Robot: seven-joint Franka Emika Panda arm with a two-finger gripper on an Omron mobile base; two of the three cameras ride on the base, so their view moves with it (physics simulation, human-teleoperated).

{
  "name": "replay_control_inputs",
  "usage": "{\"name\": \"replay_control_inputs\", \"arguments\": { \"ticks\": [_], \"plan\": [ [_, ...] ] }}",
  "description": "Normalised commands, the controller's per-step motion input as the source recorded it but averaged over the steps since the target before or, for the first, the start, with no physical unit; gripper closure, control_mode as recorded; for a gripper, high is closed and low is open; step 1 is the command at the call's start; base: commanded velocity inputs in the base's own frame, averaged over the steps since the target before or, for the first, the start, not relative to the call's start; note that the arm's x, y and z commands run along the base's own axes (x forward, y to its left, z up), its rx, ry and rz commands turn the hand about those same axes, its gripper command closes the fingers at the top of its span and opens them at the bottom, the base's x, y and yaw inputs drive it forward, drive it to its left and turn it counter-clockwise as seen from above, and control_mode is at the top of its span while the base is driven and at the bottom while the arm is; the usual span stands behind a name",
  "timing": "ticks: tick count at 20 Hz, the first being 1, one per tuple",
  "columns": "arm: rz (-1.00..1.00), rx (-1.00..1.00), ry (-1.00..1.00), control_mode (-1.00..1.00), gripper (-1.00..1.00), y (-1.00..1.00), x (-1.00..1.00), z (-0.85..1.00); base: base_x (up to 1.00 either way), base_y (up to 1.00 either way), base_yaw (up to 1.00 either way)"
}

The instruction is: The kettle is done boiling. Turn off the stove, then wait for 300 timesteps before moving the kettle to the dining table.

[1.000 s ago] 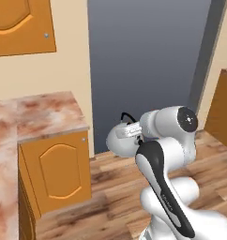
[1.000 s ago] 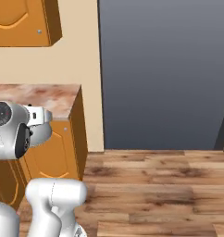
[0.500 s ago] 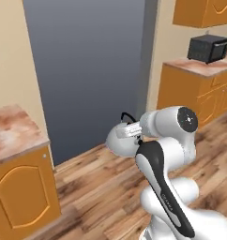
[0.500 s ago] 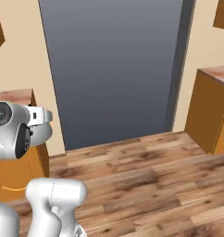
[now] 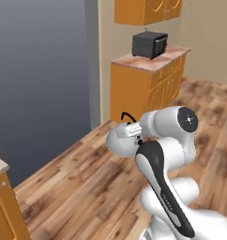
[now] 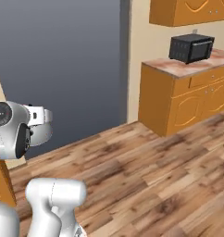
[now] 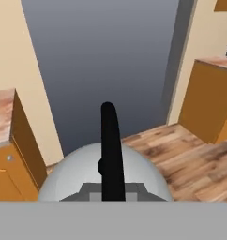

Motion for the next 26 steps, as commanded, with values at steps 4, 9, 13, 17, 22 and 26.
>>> {"name": "replay_control_inputs", "arguments": {
  "ticks": [4, 9, 13, 17, 22, 26],
  "plan": [
    [0.0, 0.0, 0.0, 1.0, 1.0, 0.0, 0.0, 0.0, 0.0, 0.0, -0.49],
    [0.0, 0.0, 0.0, 1.0, 1.0, 0.0, 0.0, 0.0, 0.0, 0.0, -0.49],
    [0.0, 0.0, 0.0, 1.0, 1.0, 0.0, 0.0, 0.0, 0.0, 0.0, -0.49],
    [0.0, 0.0, 0.0, 1.0, 1.0, 0.0, 0.0, 0.0, 0.0, 0.0, -0.47],
    [0.0, 0.0, 0.0, 1.0, 1.0, 0.0, 0.0, 0.0, 0.02, 0.01, -0.37],
    [0.0, 0.0, 0.0, 1.0, 1.0, 0.0, 0.0, 0.0, 0.25, -0.04, -0.28]
  ]
}}
